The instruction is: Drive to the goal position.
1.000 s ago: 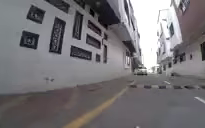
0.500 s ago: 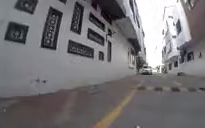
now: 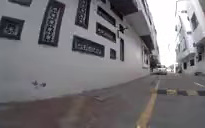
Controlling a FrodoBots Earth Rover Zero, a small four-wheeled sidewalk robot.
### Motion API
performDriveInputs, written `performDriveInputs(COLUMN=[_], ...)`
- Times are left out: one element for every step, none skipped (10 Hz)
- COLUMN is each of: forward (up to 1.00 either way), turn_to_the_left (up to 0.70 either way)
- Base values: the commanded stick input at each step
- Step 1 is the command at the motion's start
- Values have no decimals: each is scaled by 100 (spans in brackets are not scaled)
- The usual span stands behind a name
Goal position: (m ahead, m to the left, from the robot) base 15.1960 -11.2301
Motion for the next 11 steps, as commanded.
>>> performDriveInputs(forward=[100, 100, 100, 100, 100, 100, 100, 100, 100, 100, 100], turn_to_the_left=[-12, -21, -32, -40, -40, -40, -40, -40, -40, -40, -40])
